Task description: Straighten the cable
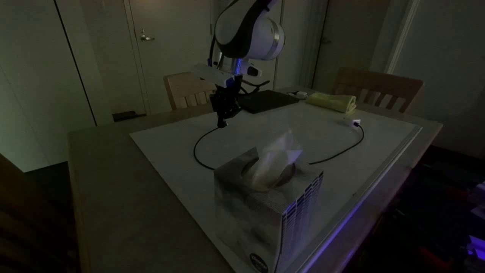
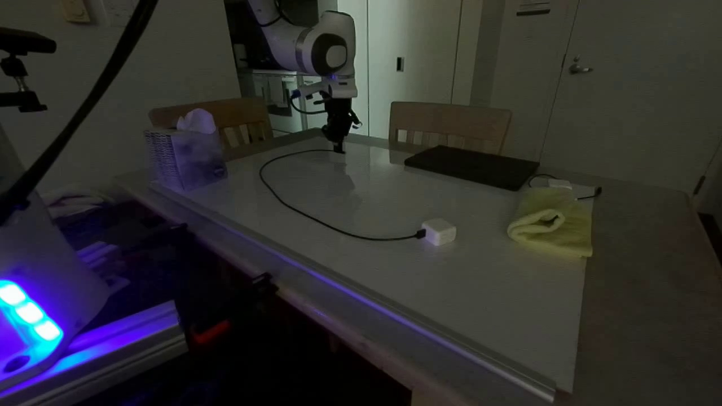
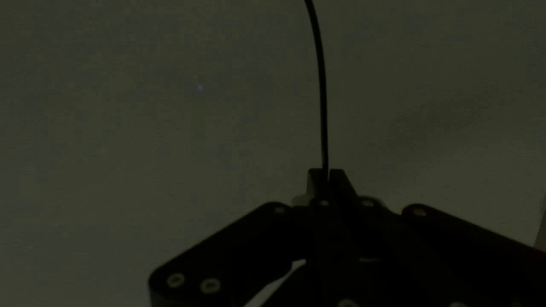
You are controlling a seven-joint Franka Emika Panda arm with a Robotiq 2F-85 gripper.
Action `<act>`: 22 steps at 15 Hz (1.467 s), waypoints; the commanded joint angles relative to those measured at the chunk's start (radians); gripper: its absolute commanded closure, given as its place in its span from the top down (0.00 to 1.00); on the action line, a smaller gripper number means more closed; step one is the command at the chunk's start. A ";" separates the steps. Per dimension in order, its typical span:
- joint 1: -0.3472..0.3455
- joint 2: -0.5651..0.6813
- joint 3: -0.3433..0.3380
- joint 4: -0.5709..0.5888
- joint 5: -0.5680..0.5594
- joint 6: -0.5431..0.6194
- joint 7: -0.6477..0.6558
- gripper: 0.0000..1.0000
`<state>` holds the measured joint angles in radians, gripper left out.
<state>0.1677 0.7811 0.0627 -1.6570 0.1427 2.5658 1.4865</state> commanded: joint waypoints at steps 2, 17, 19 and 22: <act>-0.004 0.002 0.008 0.013 0.036 -0.009 -0.062 0.01; 0.043 0.116 0.132 0.210 0.103 -0.038 -0.679 0.05; 0.043 0.130 0.135 0.226 0.107 -0.042 -0.710 0.05; 0.035 0.144 0.145 0.252 0.106 -0.058 -0.739 0.01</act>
<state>0.1789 0.9231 0.2338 -1.4242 0.2044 2.5285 0.7924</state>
